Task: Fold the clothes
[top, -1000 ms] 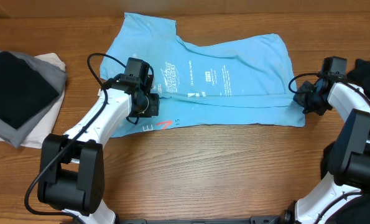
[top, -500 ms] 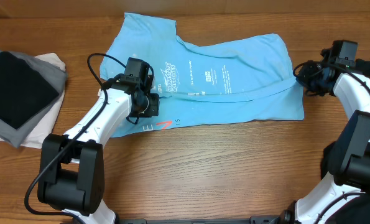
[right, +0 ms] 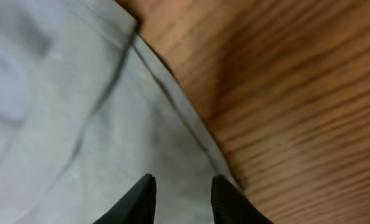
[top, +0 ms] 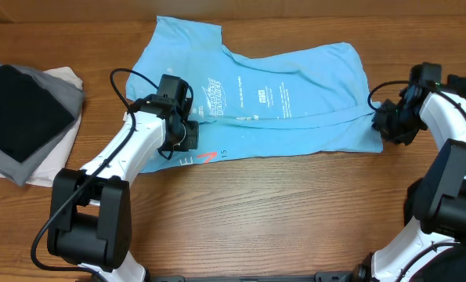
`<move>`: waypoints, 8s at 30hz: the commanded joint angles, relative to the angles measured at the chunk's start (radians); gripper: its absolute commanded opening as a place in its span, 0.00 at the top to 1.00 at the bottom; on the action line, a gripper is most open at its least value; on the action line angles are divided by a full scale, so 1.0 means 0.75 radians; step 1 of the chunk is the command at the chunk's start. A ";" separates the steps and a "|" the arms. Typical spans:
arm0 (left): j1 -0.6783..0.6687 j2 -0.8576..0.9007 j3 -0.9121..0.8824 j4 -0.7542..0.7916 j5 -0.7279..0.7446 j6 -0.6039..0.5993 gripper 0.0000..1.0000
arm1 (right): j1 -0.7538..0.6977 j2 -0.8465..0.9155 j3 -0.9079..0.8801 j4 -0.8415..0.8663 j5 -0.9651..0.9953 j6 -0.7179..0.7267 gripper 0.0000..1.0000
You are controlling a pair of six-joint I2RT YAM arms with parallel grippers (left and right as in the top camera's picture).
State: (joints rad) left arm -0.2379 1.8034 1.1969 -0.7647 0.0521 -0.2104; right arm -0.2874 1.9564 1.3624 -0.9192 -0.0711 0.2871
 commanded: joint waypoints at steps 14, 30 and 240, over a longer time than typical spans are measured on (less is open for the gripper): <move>0.029 0.019 -0.248 0.117 -0.127 -0.138 0.92 | -0.003 -0.005 -0.203 0.099 0.060 -0.005 0.96; 0.153 0.019 -0.389 -0.191 -0.072 -0.345 0.96 | -0.122 -0.005 -0.203 -0.294 0.364 0.248 0.96; 0.386 0.277 0.661 -1.022 0.193 0.211 0.87 | 0.027 0.048 0.274 -0.699 0.288 -0.033 0.55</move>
State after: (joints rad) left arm 0.0586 2.1147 1.6863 -1.5696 0.1635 -0.0303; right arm -0.2565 2.0243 1.5787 -1.4570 0.1379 0.2607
